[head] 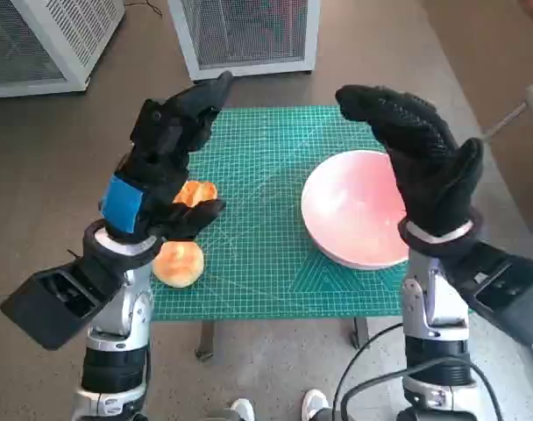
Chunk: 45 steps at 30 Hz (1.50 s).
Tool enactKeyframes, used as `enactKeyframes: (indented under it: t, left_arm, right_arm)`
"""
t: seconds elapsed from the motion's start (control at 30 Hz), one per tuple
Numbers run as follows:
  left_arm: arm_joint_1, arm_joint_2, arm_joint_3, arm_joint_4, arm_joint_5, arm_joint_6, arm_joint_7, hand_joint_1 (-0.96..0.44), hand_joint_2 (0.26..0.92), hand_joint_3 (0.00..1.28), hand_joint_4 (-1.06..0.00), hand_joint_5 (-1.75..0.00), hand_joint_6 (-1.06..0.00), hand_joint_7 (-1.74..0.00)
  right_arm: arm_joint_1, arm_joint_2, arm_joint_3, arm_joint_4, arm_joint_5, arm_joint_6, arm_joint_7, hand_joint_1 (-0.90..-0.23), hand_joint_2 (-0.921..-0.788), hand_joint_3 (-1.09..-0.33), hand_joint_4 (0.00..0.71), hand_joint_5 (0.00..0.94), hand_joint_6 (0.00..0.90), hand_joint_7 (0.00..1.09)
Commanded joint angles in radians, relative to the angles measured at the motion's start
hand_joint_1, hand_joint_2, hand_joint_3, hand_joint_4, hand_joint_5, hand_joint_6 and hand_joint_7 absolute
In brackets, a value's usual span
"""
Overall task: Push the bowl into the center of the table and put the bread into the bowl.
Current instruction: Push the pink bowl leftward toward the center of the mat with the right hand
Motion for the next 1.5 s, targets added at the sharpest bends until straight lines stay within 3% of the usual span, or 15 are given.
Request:
enactKeyframes:
  t: [0.03,0.83,0.97,1.1,1.27,1.5]
  left_arm:
    - [-0.003,-0.004,0.003,0.005,-0.009,-0.003,-0.002,-0.66,0.921,0.30,-0.20,-0.04,0.00,-0.70]
    - [-0.010,-0.001,0.005,0.015,-0.007,-0.011,-0.008,-0.66,0.921,0.30,-0.20,-0.03,0.00,-0.70]
    - [-0.011,-0.001,0.004,0.016,-0.006,-0.011,-0.008,-0.66,0.921,0.30,-0.20,-0.03,0.00,-0.70]
    - [-0.010,0.001,0.006,0.017,-0.008,-0.012,-0.010,-0.66,0.921,0.30,-0.20,-0.03,0.00,-0.70]
    - [-0.005,0.005,0.013,0.022,-0.012,-0.021,-0.018,-0.66,0.921,0.30,-0.20,-0.03,0.00,-0.70]
    - [-0.002,0.007,0.022,0.035,-0.025,-0.033,-0.031,-0.67,0.921,0.30,-0.20,-0.03,0.00,-0.68]
  right_arm:
    - [0.019,0.000,0.000,0.008,-0.001,0.002,0.002,-0.517,-0.921,-0.481,0.396,0.006,0.019,0.81]
    - [0.017,0.003,-0.001,0.011,0.006,0.002,0.003,-0.524,-0.921,-0.480,0.396,0.005,0.023,0.80]
    - [0.016,-0.002,-0.010,0.021,0.018,-0.001,0.012,-0.528,-0.921,-0.476,0.398,0.007,0.027,0.80]
    - [0.009,-0.017,-0.035,0.059,0.042,-0.015,0.037,-0.519,-0.921,-0.461,0.404,0.008,0.054,0.76]
    - [-0.026,-0.069,-0.106,0.191,0.051,-0.087,0.061,-0.509,-0.921,-0.496,0.397,0.002,0.067,0.67]
    - [-0.076,-0.137,-0.196,0.403,-0.009,-0.195,-0.020,-0.523,-0.921,-0.541,0.373,0.000,0.065,0.62]
